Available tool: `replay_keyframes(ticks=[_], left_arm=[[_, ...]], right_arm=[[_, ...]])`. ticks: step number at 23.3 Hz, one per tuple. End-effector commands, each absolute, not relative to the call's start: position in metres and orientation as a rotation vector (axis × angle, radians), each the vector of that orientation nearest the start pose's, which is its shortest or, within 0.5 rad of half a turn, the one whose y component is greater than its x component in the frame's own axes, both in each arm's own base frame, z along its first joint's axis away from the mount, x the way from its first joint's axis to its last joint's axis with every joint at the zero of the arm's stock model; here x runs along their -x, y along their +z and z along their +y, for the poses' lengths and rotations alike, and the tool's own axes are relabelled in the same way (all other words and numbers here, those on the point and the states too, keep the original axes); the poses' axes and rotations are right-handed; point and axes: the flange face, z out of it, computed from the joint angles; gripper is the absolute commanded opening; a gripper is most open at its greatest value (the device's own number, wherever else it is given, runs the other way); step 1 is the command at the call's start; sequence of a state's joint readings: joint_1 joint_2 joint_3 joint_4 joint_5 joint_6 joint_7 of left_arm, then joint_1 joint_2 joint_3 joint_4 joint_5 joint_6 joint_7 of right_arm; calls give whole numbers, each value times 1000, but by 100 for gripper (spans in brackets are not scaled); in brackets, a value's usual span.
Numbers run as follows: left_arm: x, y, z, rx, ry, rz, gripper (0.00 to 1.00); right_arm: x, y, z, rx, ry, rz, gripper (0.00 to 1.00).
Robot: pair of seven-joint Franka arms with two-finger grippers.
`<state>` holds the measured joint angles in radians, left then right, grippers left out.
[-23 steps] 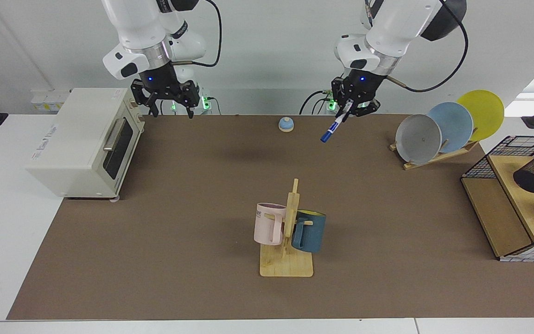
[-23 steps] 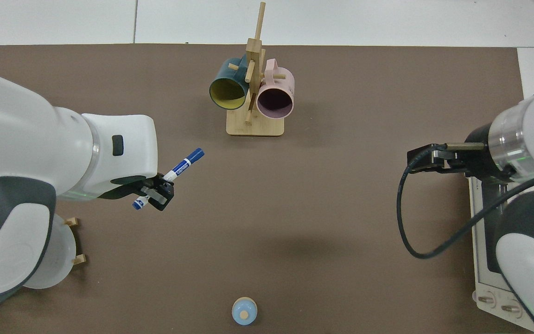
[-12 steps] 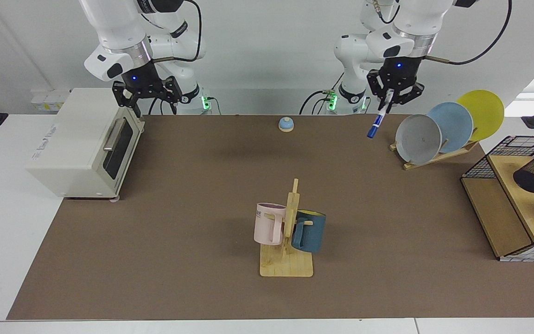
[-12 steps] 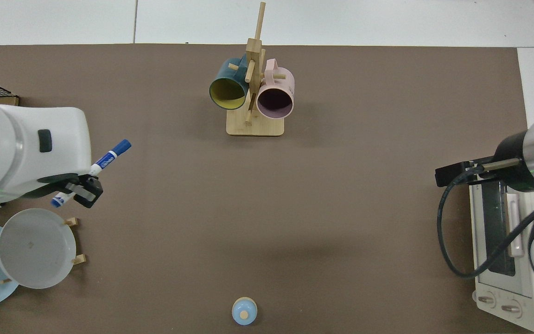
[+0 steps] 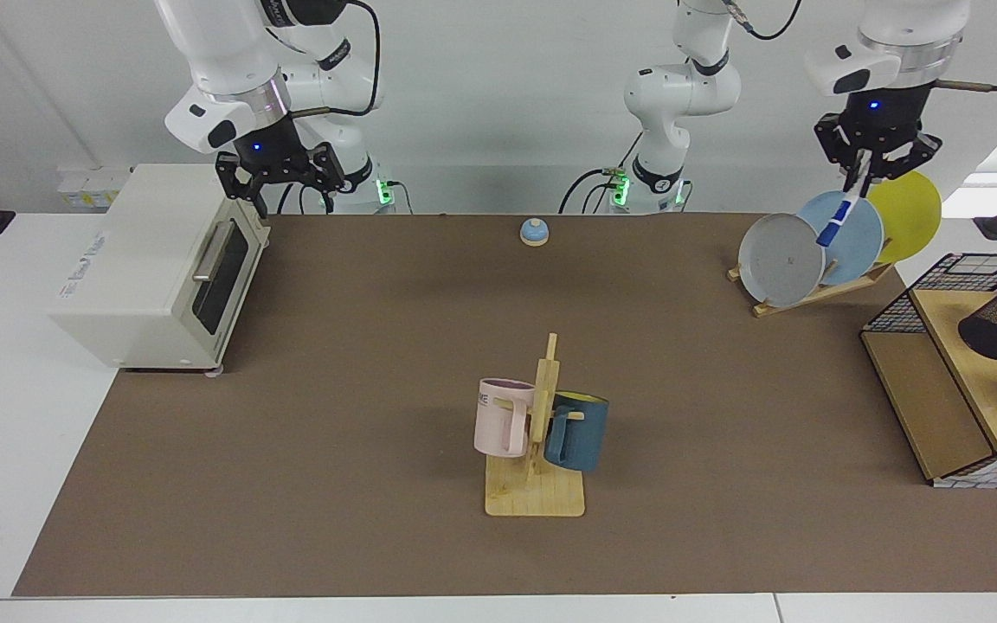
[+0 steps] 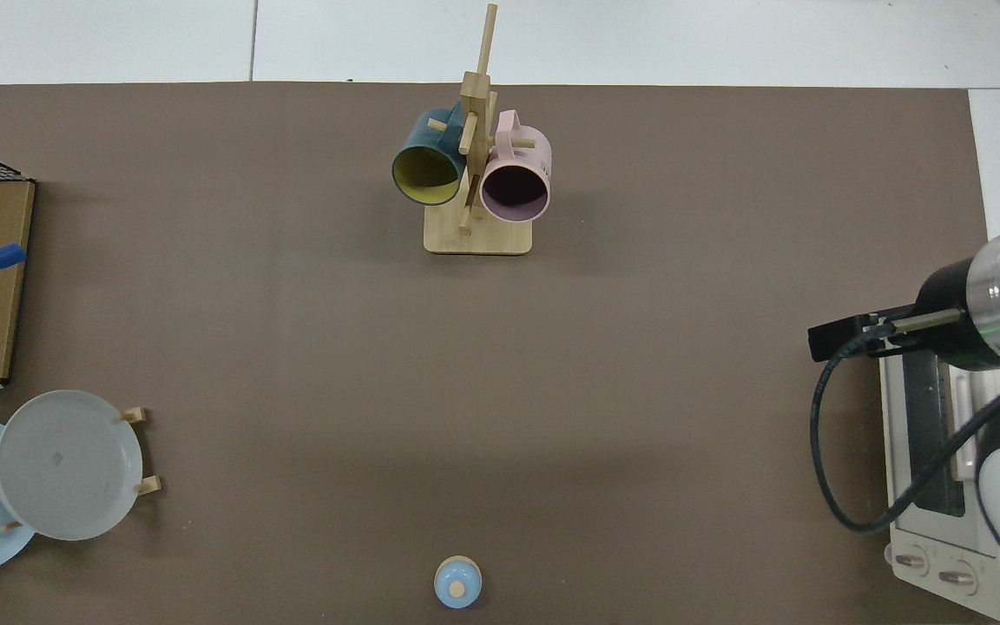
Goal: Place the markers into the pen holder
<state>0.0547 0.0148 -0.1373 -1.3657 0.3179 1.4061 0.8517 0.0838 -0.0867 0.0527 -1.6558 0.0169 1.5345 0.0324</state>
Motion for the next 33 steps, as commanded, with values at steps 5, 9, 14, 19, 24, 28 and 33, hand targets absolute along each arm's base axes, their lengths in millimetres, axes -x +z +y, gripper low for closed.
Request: replay_keyframes(ticks=[5, 9, 14, 19, 24, 28, 33], left_arm=[[-573, 715, 78, 2315, 221, 1437, 0], [-574, 727, 85, 2142, 305, 1480, 0], [-575, 736, 95, 2009, 367, 1512, 0], [-579, 732, 124, 1918, 431, 1539, 0], [-593, 710, 146, 1824, 504, 1536, 0], [-602, 699, 154, 1734, 565, 1526, 0], [-616, 680, 184, 1659, 596, 1510, 0]], right_arm=[[-501, 623, 71, 3123, 45, -195, 99], [-502, 622, 70, 3123, 45, -193, 99], [-503, 623, 68, 3123, 40, -188, 99], [-503, 623, 68, 3123, 38, -186, 99], [-503, 621, 63, 3123, 43, -171, 99], [-504, 621, 62, 3123, 28, -161, 99], [-508, 619, 62, 3122, -10, -141, 99]])
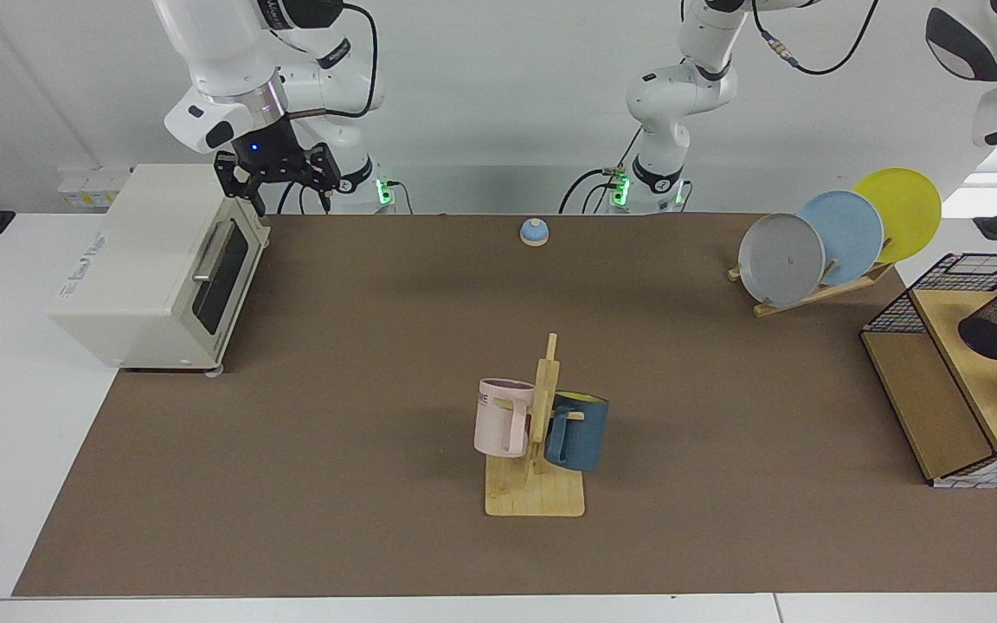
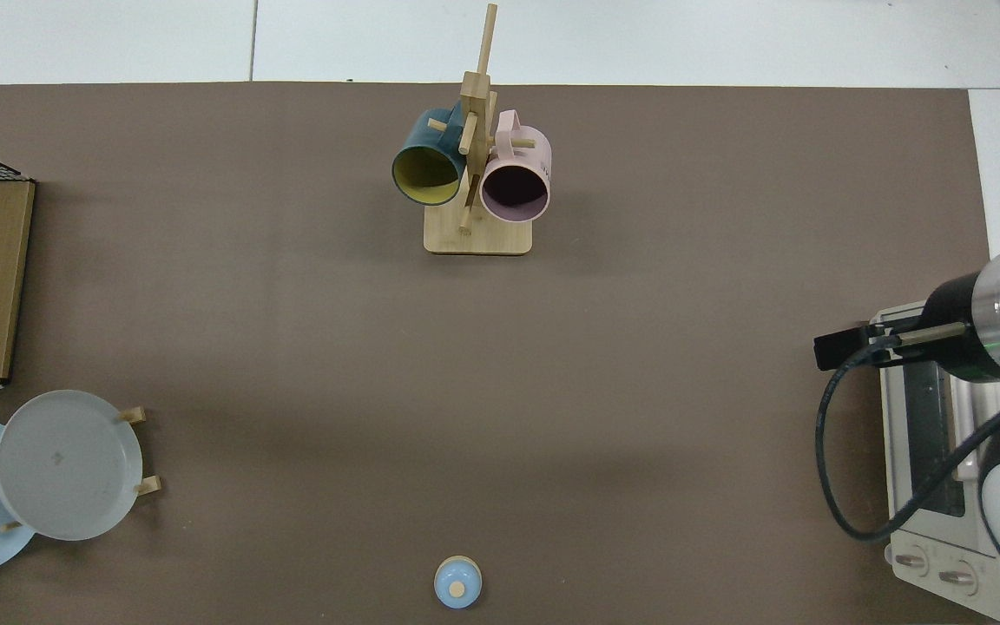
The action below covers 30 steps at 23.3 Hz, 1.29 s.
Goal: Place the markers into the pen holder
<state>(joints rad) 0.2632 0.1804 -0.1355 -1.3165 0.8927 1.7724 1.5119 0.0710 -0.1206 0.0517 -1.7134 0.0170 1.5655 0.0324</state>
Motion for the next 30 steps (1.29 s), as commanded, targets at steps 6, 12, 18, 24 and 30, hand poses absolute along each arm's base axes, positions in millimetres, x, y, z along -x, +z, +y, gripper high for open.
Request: replay_keyframes(ticks=[6, 12, 18, 24, 30], left_arm=[[-618, 674, 192, 1593, 621, 1503, 0], [-621, 642, 193, 1528, 708, 1522, 0], [-620, 605, 193, 1563, 720, 1520, 0], [-617, 567, 198, 1602, 729, 1505, 0], [-615, 556, 212, 1608, 721, 1513, 0]], right_arm=[[-510, 618, 62, 3122, -19, -134, 99], [-510, 617, 61, 3122, -19, -122, 99], [-510, 618, 59, 3123, -19, -112, 99], [-510, 617, 60, 3123, -19, -95, 99], [-510, 617, 62, 3123, -19, -91, 99]])
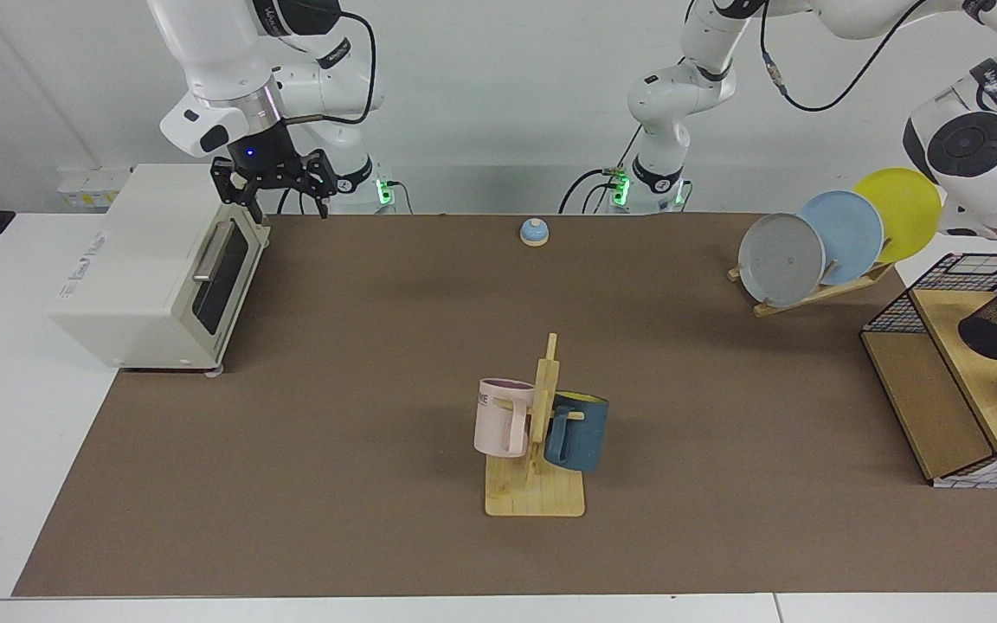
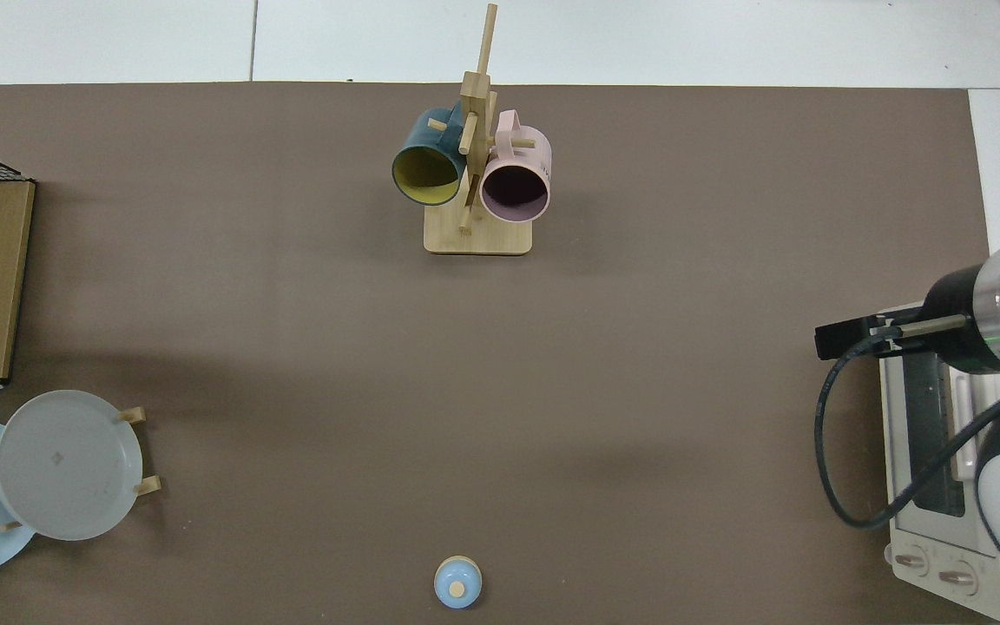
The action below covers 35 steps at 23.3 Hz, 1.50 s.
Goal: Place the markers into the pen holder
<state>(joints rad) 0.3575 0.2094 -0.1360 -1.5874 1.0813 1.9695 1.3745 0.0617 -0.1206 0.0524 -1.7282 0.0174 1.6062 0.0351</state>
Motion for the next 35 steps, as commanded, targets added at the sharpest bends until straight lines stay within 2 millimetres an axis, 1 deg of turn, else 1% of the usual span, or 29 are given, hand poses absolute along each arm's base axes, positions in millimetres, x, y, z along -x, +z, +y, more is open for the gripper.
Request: replay_keyframes(ticks=[1, 5, 11, 13, 18, 33, 35], left_arm=[[-614, 550, 213, 1611, 719, 1516, 0], [-614, 531, 211, 1634, 696, 1508, 0], [-617, 520, 212, 1641, 686, 1522, 0], [-616, 513, 221, 1649, 676, 1523, 0], [-618, 505, 223, 1657, 670, 1535, 0], [-615, 495, 228, 1680, 657, 1560, 0], [-615, 495, 228, 1685, 656, 1563, 8]], right_arm=[[-510, 617, 63, 3123, -19, -88, 99], [-510, 617, 64, 3124, -19, -88, 99], [-510, 617, 64, 3123, -19, -91, 99], [-510, 617, 64, 3123, -19, -91, 99], [-510, 617, 64, 3123, -19, -91, 99], [-511, 617, 64, 3123, -19, -88, 99], [-511, 617, 64, 3123, -19, -88, 99]])
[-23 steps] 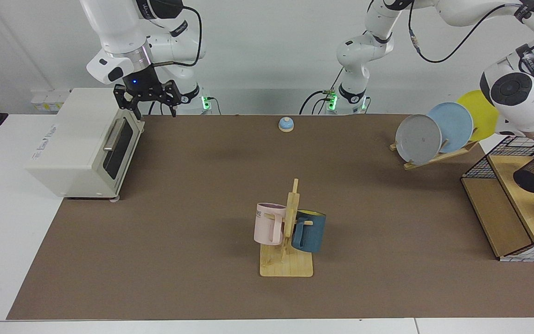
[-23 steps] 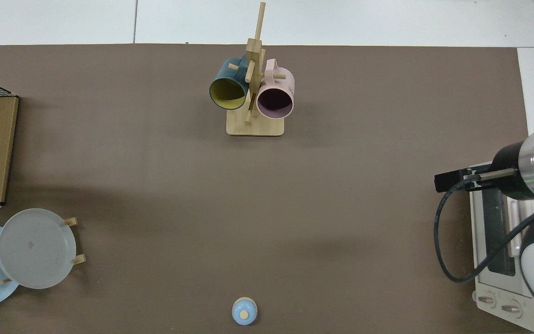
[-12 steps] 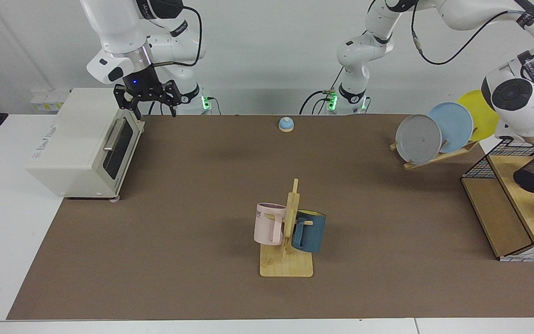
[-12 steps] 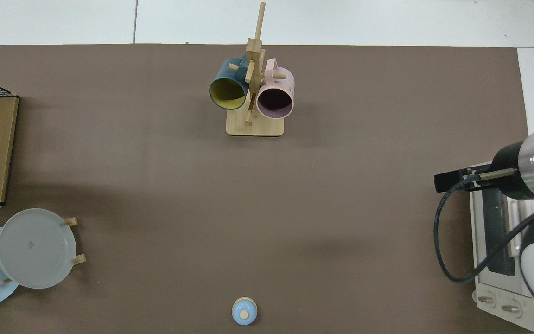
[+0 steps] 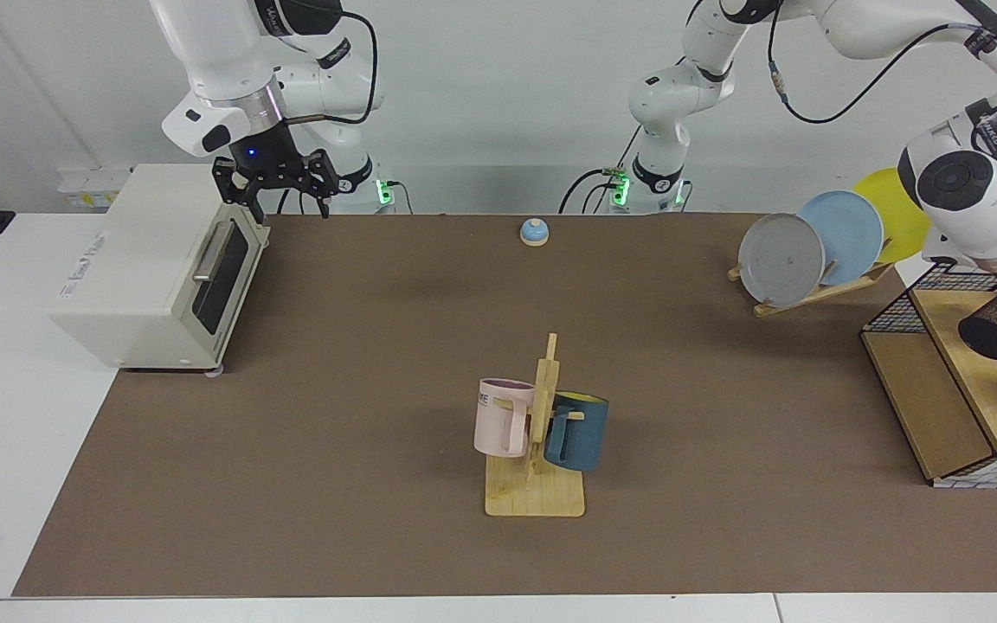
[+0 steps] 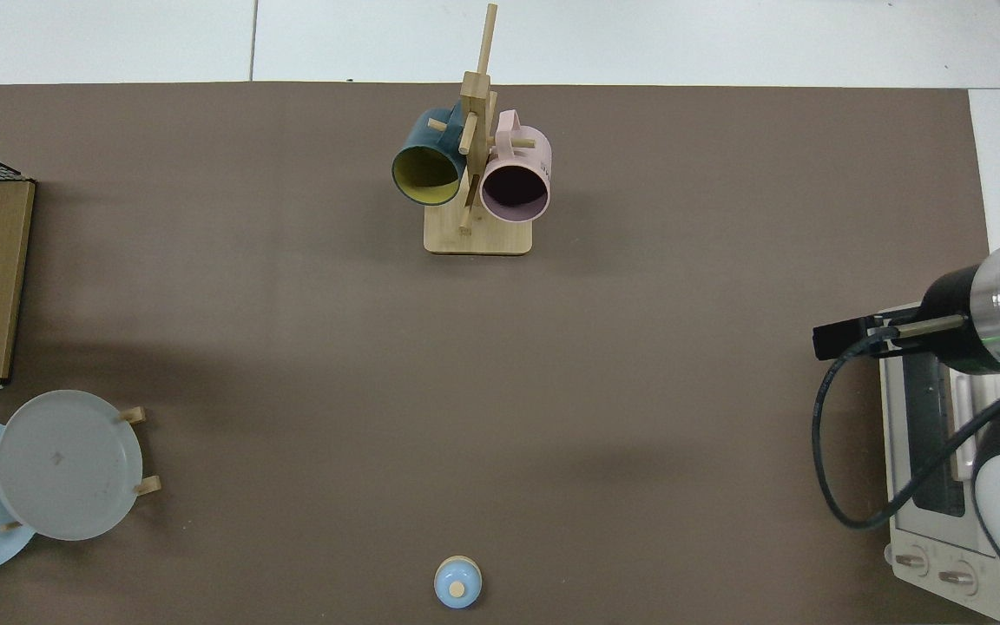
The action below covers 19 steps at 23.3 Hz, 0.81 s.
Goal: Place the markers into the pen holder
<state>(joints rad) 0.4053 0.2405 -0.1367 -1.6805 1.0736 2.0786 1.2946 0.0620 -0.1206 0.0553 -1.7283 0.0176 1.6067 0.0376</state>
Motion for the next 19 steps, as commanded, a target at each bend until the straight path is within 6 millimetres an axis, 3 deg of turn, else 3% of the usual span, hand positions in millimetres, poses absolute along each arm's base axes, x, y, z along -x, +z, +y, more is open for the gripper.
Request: replay_keyframes(ticks=[1, 3, 4, 14, 19], left_arm=[[-615, 495, 228, 1684, 654, 1563, 15], [-615, 495, 228, 1683, 655, 1565, 42], [-615, 495, 228, 1685, 654, 1565, 46], [-615, 495, 228, 1680, 659, 1573, 64], [-617, 501, 224, 1679, 649, 1568, 83]], right_arm=[[-511, 618, 64, 3123, -21, -91, 99], [-511, 618, 64, 3123, -21, -91, 99], [-511, 618, 64, 3123, -21, -91, 99], [-510, 617, 65, 3123, -19, -93, 99], [-510, 618, 66, 3123, -21, -95, 99]])
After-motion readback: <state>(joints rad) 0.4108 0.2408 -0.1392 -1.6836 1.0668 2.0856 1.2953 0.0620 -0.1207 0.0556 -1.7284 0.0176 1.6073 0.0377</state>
